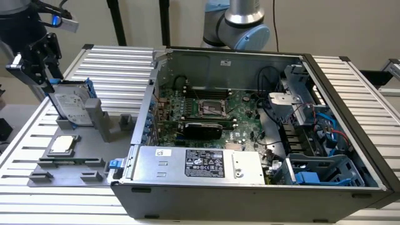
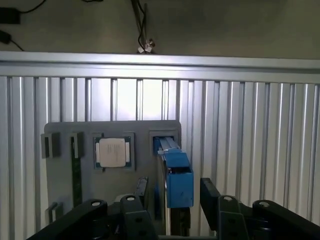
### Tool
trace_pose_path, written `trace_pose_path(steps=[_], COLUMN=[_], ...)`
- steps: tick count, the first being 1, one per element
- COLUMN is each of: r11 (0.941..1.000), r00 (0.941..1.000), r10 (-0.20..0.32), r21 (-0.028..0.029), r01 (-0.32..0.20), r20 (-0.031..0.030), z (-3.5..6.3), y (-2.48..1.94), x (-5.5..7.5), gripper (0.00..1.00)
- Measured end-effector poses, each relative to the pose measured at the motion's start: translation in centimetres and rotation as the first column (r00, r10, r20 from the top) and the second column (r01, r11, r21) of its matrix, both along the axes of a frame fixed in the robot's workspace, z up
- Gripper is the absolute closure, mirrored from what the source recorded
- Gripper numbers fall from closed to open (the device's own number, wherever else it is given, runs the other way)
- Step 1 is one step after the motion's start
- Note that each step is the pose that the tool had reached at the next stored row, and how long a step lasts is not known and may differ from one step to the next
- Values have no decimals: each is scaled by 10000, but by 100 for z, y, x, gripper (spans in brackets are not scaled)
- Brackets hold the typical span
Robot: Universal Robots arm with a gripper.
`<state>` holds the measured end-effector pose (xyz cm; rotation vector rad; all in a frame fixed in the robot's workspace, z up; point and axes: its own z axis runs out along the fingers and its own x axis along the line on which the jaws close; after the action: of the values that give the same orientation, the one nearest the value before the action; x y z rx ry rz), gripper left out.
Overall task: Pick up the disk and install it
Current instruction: 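Pick up the disk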
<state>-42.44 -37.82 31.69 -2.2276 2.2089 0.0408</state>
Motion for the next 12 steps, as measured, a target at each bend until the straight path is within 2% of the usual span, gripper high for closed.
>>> trace_pose_path(steps=[8, 12], r11=[10000, 10000], r00=[10000, 10000], r10=[3, 83], r21=[0, 1], r01=[-3, -83], r20=[6, 44], z=[-145, -217], y=[7, 17], x=[-2, -14], gripper=[0, 0])
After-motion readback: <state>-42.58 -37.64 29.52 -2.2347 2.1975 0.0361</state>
